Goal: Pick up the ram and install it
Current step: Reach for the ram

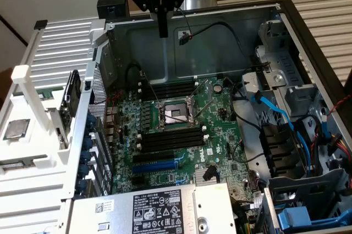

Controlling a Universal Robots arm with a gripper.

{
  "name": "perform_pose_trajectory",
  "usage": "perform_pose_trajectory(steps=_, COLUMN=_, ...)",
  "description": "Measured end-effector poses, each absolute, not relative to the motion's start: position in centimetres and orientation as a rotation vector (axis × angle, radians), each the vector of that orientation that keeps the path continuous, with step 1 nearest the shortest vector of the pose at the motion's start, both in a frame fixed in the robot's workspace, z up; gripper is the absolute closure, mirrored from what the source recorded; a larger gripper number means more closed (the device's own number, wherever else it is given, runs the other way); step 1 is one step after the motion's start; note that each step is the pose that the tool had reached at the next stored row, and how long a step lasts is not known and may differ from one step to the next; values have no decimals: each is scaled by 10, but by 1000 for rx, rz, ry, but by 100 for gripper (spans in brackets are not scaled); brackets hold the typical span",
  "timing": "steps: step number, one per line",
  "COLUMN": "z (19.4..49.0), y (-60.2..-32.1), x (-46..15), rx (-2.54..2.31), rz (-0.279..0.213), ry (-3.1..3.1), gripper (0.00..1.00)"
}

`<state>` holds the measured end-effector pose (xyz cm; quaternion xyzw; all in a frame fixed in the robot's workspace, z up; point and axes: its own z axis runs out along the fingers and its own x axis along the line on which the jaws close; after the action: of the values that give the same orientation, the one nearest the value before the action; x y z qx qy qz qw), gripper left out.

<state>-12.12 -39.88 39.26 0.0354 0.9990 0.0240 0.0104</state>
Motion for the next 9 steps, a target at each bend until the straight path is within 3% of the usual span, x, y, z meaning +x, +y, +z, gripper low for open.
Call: perform_pose_trajectory(steps=9, z=393, y=-402, x=-131, rx=110, rz=75, ry=3117, gripper=90)
